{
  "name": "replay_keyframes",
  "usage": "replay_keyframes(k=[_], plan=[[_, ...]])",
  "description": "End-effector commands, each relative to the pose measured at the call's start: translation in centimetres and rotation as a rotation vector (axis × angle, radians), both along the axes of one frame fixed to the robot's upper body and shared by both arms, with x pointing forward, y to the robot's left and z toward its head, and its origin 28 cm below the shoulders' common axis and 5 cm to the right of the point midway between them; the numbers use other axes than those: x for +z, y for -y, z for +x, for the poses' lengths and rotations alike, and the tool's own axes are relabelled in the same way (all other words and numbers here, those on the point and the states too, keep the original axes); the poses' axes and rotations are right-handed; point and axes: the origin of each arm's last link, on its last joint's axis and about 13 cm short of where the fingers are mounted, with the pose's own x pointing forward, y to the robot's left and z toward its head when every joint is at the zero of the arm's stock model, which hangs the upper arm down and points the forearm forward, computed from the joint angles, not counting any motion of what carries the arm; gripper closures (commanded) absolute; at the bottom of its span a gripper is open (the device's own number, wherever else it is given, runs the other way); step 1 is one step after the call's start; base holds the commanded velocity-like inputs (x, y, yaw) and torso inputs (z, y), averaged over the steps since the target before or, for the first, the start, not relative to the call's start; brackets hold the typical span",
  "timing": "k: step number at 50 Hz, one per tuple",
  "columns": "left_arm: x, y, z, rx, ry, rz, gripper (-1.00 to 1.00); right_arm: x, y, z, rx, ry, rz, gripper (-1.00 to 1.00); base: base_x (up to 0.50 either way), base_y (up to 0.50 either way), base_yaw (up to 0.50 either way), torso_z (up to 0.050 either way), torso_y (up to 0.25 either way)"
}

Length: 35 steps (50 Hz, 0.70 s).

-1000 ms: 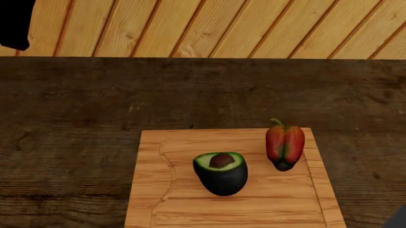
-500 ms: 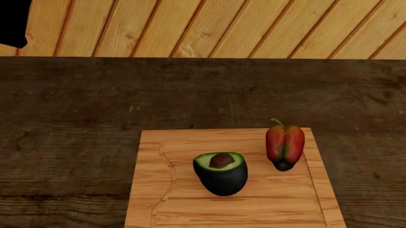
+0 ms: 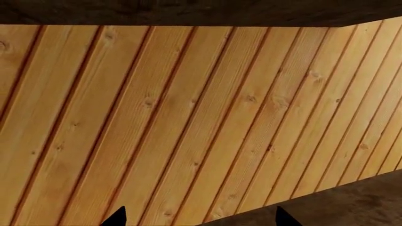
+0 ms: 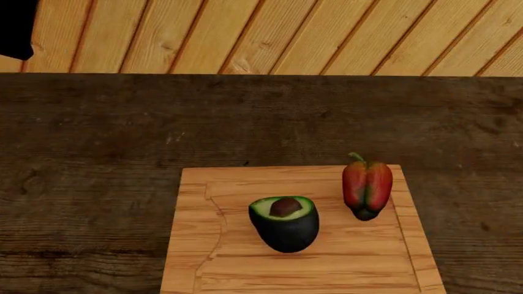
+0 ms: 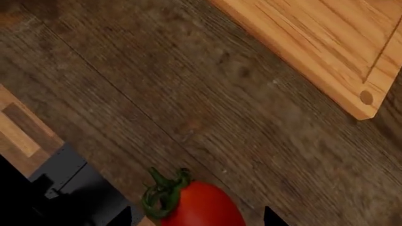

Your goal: Place the avocado, onion, tomato and bell pepper on the cutting board.

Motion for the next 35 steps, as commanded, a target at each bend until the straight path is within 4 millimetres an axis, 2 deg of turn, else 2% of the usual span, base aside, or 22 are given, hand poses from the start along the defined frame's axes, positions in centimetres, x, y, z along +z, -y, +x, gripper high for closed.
replay_keyframes(k=[1, 34, 35], plan=[[0.0, 0.0, 0.0, 0.003, 0.002, 0.001, -1.0, -0.7, 0.0, 0.2, 0.001, -0.026, 0.011, -1.0, 0.0, 0.0, 0.0, 0.0, 0.0], [-0.1, 0.0, 0.0, 0.001, 0.001, -0.006, -1.0, -3.1, 0.7, -0.1, -0.008, -0.1, 0.011, -1.0, 0.0, 0.0, 0.0, 0.0, 0.0], [-0.1, 0.0, 0.0, -0.001, 0.002, -0.007, -1.0, -3.0, 0.7, -0.1, 0.001, -0.093, 0.01, 1.0, 0.0, 0.0, 0.0, 0.0, 0.0]])
